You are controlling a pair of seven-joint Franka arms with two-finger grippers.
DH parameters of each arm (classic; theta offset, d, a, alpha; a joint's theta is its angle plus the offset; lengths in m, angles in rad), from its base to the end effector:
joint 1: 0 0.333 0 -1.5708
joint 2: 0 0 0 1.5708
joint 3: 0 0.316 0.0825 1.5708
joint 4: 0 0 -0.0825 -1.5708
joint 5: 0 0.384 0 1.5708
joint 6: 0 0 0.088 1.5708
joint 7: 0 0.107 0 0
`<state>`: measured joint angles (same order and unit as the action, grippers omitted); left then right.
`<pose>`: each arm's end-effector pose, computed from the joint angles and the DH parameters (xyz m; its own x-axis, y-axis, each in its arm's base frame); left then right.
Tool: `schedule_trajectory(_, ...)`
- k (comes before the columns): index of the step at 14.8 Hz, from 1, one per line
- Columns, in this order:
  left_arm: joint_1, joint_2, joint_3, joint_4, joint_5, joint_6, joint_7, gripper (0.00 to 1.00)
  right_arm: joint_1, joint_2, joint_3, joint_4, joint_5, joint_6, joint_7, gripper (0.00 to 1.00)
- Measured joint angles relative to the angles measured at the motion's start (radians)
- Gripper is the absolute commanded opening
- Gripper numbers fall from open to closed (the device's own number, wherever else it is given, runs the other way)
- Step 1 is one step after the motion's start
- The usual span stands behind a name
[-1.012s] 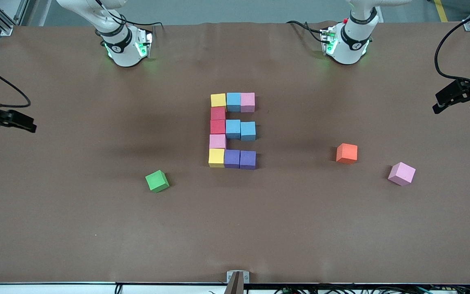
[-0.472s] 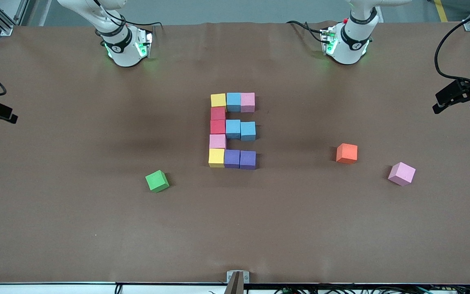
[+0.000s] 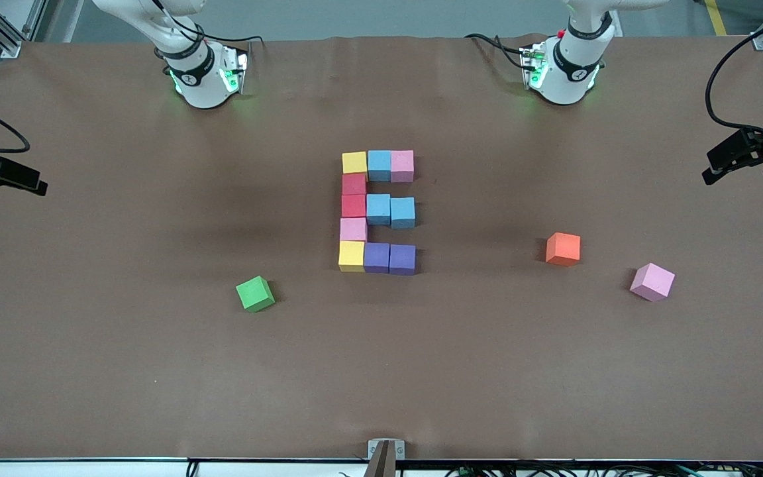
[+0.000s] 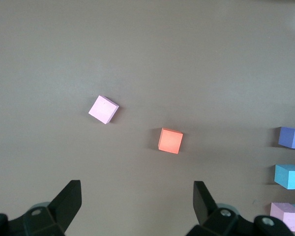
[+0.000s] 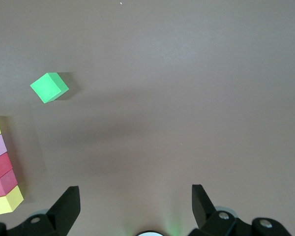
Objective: Arrange 11 blocks into digit 3
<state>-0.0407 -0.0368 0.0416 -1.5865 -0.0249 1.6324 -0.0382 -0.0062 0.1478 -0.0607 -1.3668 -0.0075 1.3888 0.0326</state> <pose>0.5495 -0.0016 0.6431 0.9958 0.0407 0.0815 0.0384 -0.9988 0.0295 0.5795 -0.0368 0.6203 0.9871 -0.1006 -0.1246 -0.0988 -0.9949 0.0205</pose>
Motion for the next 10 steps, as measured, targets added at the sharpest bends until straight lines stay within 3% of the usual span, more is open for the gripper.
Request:
schedule_trajectory(6,0.0,0.0,0.0,0.0,0.0,0.0,0.0,1.0,0.032,-0.089,-0.001,-0.139,0.0,0.095,0.001,1.0)
schedule_trajectory(10,0.0,0.0,0.0,0.0,0.0,0.0,0.0,1.0,0.029,-0.117,-0.008,-0.147,-0.001,0.09,0.001,1.0)
